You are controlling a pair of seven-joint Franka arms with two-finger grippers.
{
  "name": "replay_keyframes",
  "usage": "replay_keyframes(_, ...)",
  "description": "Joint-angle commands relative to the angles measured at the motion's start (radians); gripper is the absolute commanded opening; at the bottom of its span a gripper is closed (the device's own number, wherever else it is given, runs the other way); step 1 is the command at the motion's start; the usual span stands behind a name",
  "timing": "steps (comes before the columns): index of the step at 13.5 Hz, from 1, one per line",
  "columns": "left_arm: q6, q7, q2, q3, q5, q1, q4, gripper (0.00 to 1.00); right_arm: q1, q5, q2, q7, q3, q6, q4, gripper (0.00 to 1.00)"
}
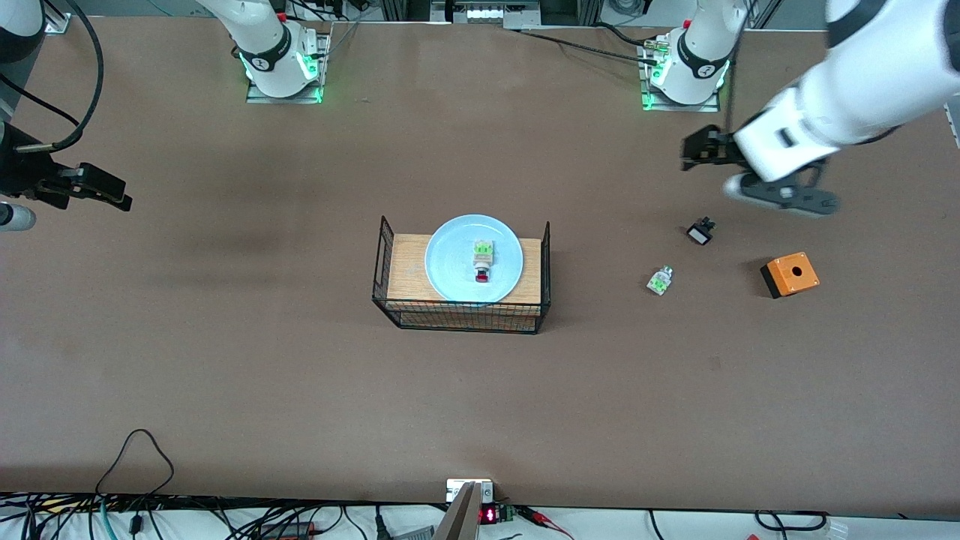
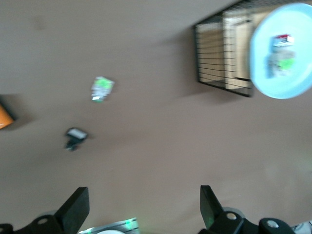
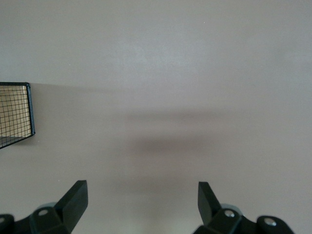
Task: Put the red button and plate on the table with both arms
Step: 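Move the left gripper over the red button on the blue plate, then lower the left gripper and grasp the red push-button module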
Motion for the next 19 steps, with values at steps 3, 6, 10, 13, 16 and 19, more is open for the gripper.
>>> replay_keyframes(3, 0.193, -0.255, 0.156, -0.089, 0.051, -0.191, 0.060, 1.00, 0.002, -0.011, -0.010, -0.002, 0.000, 0.005, -0.008, 1.00)
replay_keyframes(6, 0.267, -0.476, 0.320, -0.086, 0.138, -0.331, 0.199, 1.00, 0.002, -0.011, -0.010, -0.002, 0.000, 0.005, -0.008, 1.00)
replay_keyframes(10, 0.376, -0.596, 0.530, -0.080, 0.366, -0.458, 0.356, 1.00, 0.002, -0.011, -0.010, -0.005, 0.000, 0.005, -0.008, 1.00)
replay_keyframes(13, 0.405, -0.605, 0.552, -0.078, 0.482, -0.486, 0.350, 1.00, 0.002, -0.009, -0.002, 0.003, 0.000, 0.005, -0.008, 1.00)
replay_keyframes(16, 0.503, -0.605, 0.584, -0.075, 0.487, -0.488, 0.325, 1.00, 0.004, -0.006, 0.007, 0.003, 0.000, 0.007, -0.008, 1.00)
replay_keyframes(19, 0.538, -0.599, 0.598, -0.070, 0.490, -0.466, 0.293, 1.00, 0.004, -0.004, 0.015, 0.003, 0.000, 0.005, -0.009, 1.00)
